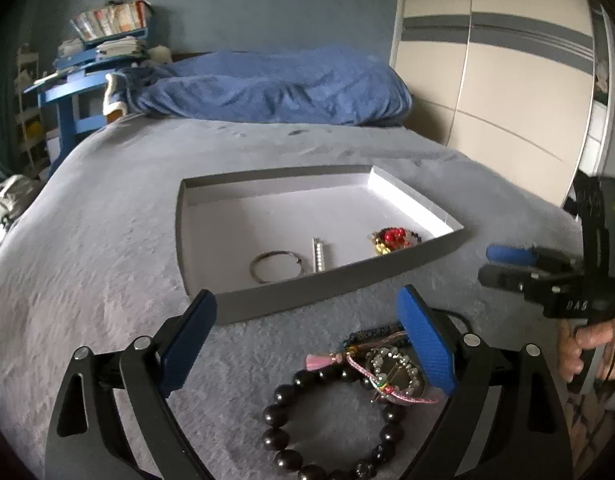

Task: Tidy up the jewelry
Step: 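Move the right gripper back to the black hair tie beside the pile, then grasp the black hair tie with the right gripper and lift it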

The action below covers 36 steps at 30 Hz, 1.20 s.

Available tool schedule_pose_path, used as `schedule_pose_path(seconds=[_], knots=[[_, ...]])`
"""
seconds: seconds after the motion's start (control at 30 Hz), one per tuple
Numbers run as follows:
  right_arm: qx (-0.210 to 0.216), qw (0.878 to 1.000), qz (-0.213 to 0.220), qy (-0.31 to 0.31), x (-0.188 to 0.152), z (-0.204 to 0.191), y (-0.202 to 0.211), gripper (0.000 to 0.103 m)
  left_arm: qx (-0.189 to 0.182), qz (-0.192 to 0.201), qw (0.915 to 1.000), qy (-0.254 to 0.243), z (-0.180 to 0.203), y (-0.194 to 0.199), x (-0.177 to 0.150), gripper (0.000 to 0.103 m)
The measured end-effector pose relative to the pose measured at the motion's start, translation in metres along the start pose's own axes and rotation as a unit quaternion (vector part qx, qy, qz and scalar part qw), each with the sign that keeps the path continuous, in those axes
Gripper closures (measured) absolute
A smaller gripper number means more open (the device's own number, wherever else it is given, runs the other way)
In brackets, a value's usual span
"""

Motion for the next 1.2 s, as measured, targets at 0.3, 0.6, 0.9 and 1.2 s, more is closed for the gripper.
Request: schedule_pose_path(seconds=[0.3, 0.6, 0.9, 1.2], knots=[[0.001, 1.0, 0.008, 0.008, -0.008, -0.004, 0.004, 0.03, -0.003, 0.006, 0.9999, 0.012, 0.0, 0.008, -0.009, 0.012], [0.007, 1.0, -0.009, 0.024, -0.013, -0.009, -0.001, 0.032, -0.019, 0.0, 0.9997, -0.013, 0.014, 0.011, -0.02, 0.015], [0.019, 0.997, -0.046, 0.051, -0.023, -0.023, -0.012, 0.049, -0.039, -0.004, 0.9985, -0.038, 0.026, 0.012, -0.025, 0.024], [0.007, 0.991, -0.109, 0.072, -0.035, -0.029, -0.036, 0.059, -0.036, -0.005, 0.9987, -0.037, 0.025, 0.011, -0.027, 0.024]])
Point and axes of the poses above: each gripper's, at about its wrist camera, not at the fingertips, and y roughly against the way its jaws point, z to its right, x to its top, the point moved 10 cm from there along -y, roughly the way its jaws point, and after that the axes turned 9 degrees about x, right-handed, at the moved point
